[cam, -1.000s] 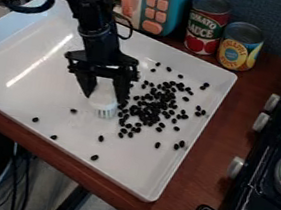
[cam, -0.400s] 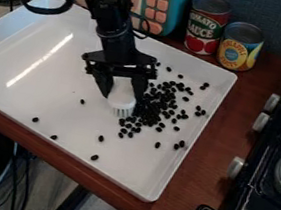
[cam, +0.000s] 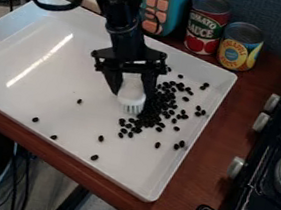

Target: Sweep into pile

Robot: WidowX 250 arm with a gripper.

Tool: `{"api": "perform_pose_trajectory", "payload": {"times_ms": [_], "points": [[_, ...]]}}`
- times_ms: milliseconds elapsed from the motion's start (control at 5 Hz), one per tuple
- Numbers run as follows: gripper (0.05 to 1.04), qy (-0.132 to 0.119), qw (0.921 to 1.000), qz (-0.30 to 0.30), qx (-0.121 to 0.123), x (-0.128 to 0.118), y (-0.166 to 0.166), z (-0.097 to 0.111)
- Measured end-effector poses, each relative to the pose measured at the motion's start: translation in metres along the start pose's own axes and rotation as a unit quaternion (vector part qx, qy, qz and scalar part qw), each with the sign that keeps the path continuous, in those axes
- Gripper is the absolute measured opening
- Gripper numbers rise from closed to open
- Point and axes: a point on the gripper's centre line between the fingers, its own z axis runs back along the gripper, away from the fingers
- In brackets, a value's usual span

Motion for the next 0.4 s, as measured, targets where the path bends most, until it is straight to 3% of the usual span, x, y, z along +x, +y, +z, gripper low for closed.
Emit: {"api": "perform_pose_trajectory", "payload": {"times_ms": [200, 400], "points": [[0.75, 0.016, 0.9993, -0.027, -0.018, -0.001, -0.004, -0.002], [0.75, 0.007, 0.9976, -0.056, -0.04, 0.004, 0.004, 0.024]]}}
